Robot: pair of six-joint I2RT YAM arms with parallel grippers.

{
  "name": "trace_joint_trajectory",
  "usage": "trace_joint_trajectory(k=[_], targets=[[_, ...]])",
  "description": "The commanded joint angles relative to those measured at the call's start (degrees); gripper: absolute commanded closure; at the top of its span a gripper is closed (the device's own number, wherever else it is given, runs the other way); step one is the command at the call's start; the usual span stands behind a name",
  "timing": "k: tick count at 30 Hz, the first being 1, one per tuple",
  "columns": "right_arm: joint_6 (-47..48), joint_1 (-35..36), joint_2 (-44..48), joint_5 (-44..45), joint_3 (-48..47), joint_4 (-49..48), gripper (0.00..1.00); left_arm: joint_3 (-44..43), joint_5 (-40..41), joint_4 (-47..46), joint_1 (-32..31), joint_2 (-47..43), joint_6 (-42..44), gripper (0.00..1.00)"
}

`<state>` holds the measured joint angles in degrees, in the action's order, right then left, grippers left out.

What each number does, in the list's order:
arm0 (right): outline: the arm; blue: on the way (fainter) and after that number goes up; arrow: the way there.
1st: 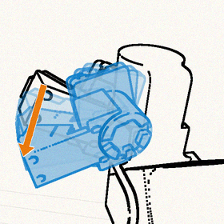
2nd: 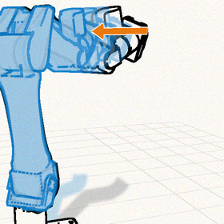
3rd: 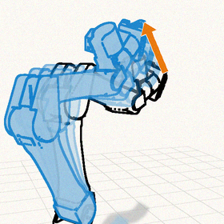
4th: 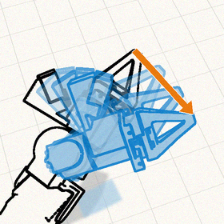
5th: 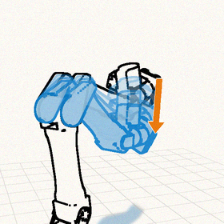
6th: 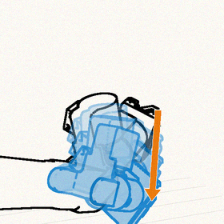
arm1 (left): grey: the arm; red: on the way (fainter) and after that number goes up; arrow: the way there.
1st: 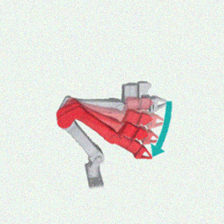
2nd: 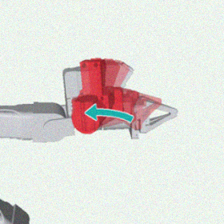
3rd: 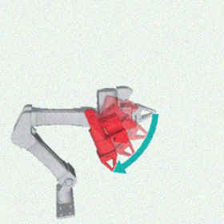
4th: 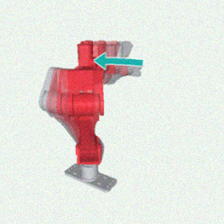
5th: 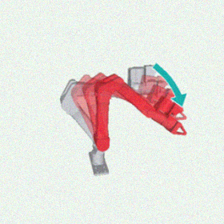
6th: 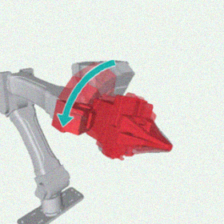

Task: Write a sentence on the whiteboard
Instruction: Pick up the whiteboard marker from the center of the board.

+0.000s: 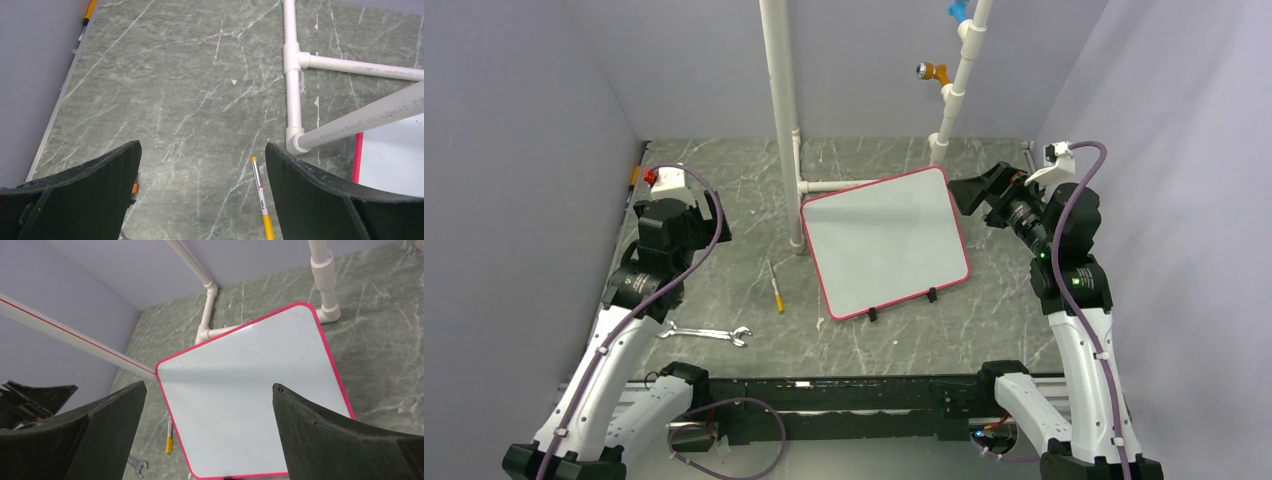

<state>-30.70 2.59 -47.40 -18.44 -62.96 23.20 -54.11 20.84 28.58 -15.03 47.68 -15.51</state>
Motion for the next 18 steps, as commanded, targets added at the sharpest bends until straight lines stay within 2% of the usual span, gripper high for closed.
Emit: trace_joint_trajectory(k=[1,11,18], targets=[[-0.6,-0.2,0.4,0.0,0.1,0.1,0.0,-1.1,-2.8,-2.2,-0.2,-1.0,1.5,0.01],[0.4,-0.1,-2.6,3.1,-2.2,8.0,0.0,0.0,-8.0,-4.0,-0.4,-1.8,2.8,0.01],[0.5,-0.1,-1.1,2.0,-0.7,6.9,0.0,-1.3,-7.3,-2.7,-0.6,-1.2,2.4,0.01]])
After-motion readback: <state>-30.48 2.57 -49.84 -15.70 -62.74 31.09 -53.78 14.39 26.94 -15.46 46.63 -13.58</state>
